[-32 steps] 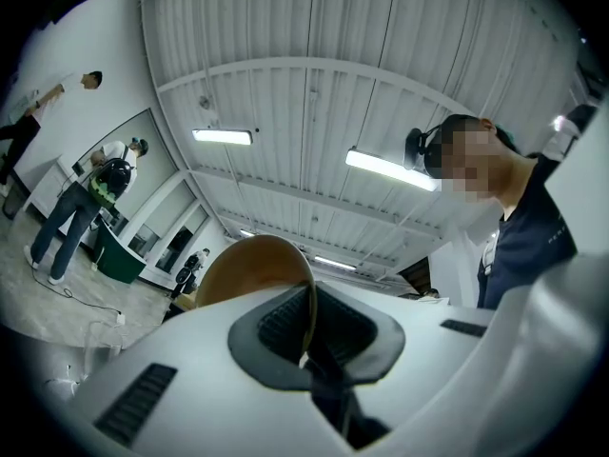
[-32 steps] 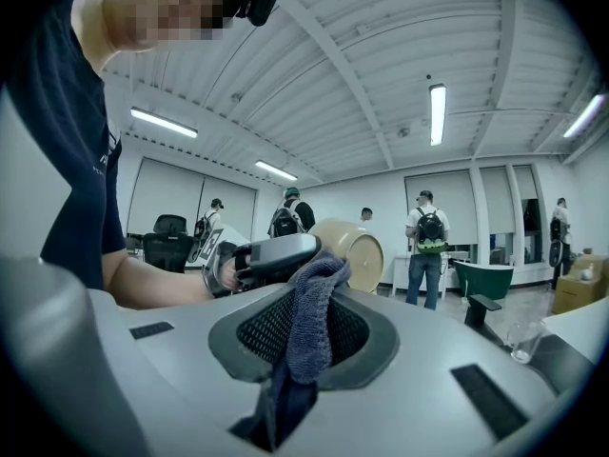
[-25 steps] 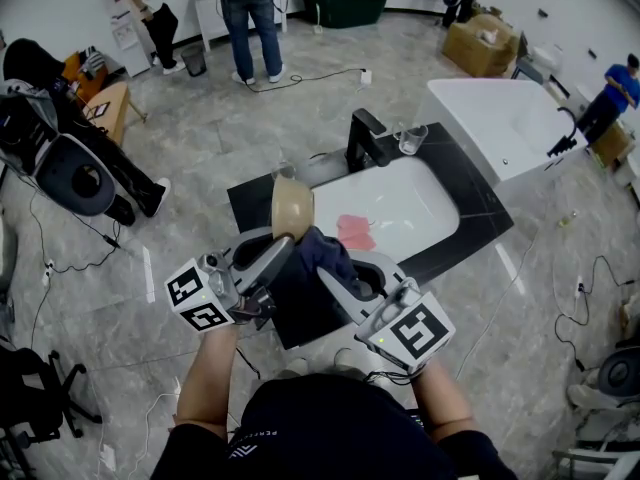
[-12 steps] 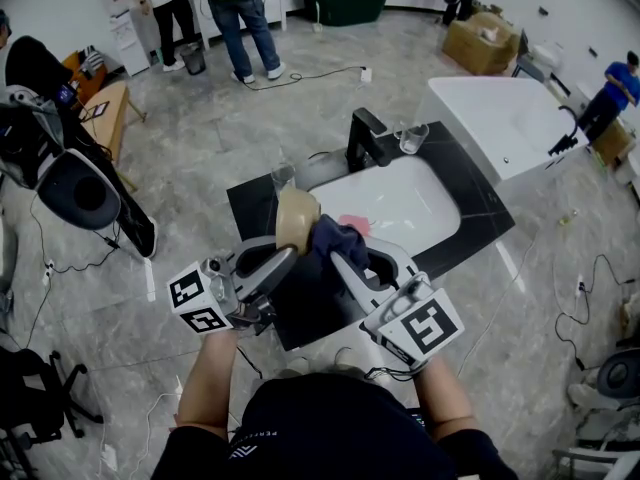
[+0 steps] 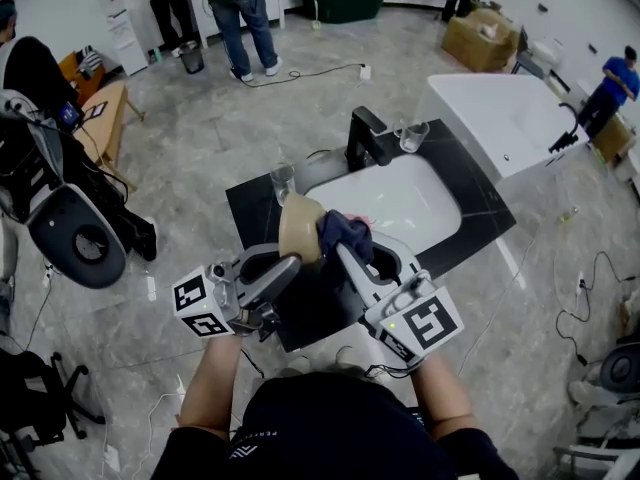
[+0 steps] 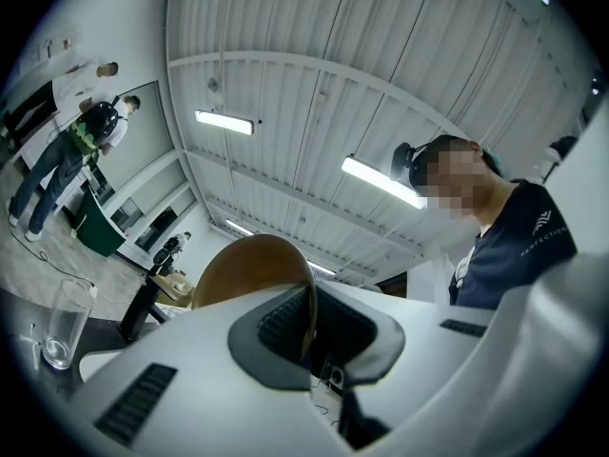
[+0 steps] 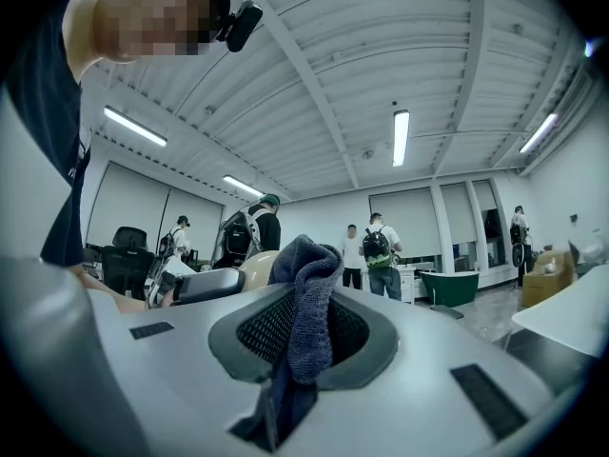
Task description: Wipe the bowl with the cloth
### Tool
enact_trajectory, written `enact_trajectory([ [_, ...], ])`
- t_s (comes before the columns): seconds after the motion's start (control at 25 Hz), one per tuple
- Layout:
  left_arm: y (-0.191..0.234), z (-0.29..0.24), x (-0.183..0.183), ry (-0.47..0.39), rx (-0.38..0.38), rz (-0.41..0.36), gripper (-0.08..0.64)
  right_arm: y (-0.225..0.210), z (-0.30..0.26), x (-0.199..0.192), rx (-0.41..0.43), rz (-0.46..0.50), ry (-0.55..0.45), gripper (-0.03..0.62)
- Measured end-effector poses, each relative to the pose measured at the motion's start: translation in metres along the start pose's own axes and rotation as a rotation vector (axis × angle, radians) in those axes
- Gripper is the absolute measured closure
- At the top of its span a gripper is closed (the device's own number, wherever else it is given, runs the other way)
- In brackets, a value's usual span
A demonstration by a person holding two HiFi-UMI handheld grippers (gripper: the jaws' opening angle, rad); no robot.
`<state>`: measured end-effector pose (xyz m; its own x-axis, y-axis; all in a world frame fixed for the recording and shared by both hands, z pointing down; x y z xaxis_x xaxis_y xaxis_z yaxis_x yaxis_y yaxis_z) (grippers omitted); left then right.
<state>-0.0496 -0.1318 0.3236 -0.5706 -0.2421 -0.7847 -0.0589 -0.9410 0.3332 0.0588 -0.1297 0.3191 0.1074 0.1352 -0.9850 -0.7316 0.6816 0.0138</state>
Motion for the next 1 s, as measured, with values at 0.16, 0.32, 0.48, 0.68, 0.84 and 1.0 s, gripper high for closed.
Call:
enact_trajectory([
  [0.16, -0.002, -0.002, -0.001, 0.002, -0.009, 0.016, 0.543, -0.004, 0.0, -0.002, -0.022, -0.006, -0.003, 0.523],
  [0.32, -0.004, -0.005, -0.003, 0.018, -0.013, 0.007, 0.543, -0.008, 0.001, -0.003, -0.039, -0.004, 0.005, 0.523],
  [0.48, -0.004, -0.005, -0.006, 0.032, -0.006, -0.003, 0.543, -0.01, 0.001, -0.007, -0.055, -0.007, 0.015, 0.523],
  [0.68, -0.007, -0.007, -0.009, 0.036, -0.008, 0.006, 0.543, -0.014, 0.003, -0.011, -0.077, -0.019, 0.017, 0.523],
  [0.84, -0.01, -0.009, -0.012, 0.043, -0.019, 0.009, 0.543, -0.017, 0.007, -0.012, -0.096, -0.023, 0.024, 0.523],
  [1.0, -0.014, -0.009, -0.013, 0.054, -0.029, 0.022, 0.543, -0.018, 0.009, -0.012, -0.114, -0.022, 0.034, 0.523],
])
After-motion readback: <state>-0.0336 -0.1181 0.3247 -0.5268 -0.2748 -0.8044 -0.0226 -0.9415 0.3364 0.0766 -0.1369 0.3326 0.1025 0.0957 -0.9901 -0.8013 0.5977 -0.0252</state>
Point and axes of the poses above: the fingertips, and each gripper's own axes: z backward along the fingers, y to its left, x out of its top, the point moved 3 cm from there along z, backward along the fingers, and after that the axes turned 7 degrees about -y, right-handed, at the moved point
